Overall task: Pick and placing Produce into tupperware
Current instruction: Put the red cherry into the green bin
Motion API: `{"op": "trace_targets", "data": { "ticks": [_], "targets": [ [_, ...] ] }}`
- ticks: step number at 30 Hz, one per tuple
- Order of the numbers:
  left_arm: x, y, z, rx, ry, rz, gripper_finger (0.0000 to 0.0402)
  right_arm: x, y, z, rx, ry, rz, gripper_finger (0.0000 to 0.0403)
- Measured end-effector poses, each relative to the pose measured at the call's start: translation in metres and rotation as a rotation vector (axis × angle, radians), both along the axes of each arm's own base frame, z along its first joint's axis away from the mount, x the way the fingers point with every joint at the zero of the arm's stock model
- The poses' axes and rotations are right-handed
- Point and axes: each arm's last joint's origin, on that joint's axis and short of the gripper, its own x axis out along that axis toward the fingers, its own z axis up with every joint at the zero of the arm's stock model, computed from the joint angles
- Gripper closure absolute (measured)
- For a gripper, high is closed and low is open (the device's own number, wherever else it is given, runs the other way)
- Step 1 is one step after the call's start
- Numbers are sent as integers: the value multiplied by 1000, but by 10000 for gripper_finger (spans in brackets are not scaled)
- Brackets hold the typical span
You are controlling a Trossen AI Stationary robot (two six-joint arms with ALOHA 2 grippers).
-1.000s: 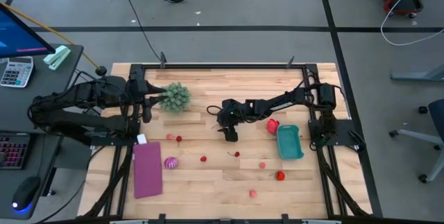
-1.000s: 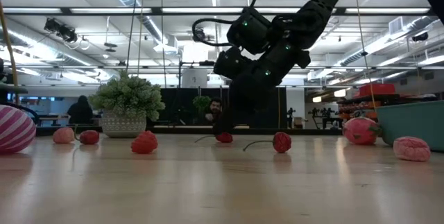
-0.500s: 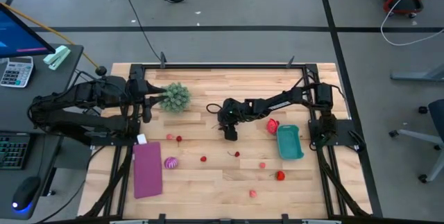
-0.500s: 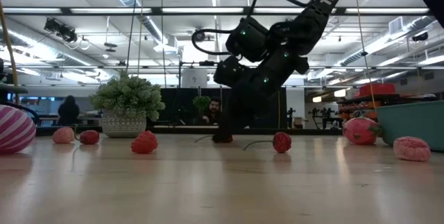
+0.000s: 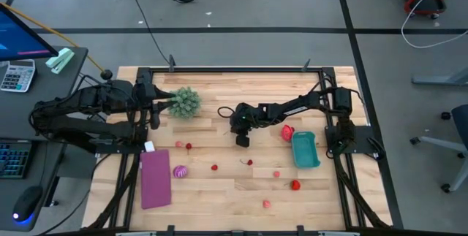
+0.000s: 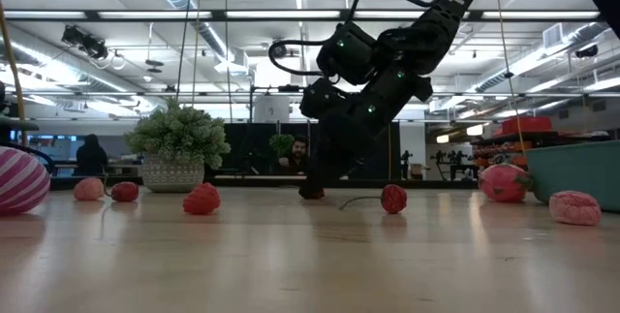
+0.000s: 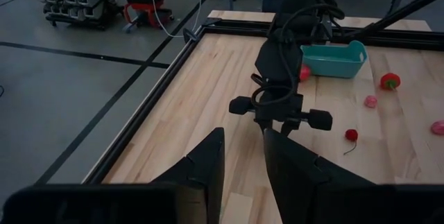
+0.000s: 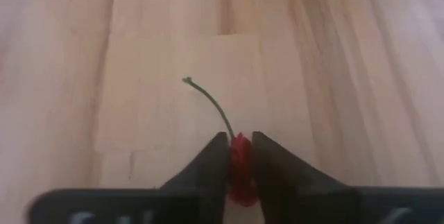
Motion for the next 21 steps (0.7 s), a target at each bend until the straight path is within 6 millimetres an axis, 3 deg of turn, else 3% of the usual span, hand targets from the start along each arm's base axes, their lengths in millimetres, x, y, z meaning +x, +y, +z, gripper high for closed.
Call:
{"op": "trace_targets", "data": {
  "ticks": [3, 6, 11, 17, 21],
  "targets": [
    [0, 0, 0, 0, 0, 0, 294, 0, 1, 1, 3, -6, 3, 388],
    [0, 0, 0, 0, 0, 0, 294, -1, 1, 10, 17, -18, -10, 381],
    [0, 0, 0, 0, 0, 0, 294, -13, 11, 52, -21, -38, -56, 385],
    [0, 0, 0, 0, 1, 0, 294, -60, 39, 109, -21, 94, -248, 384],
    [0, 0, 0, 0, 2, -1, 294, -103, 62, 131, 16, 246, -430, 373]
  ]
}}
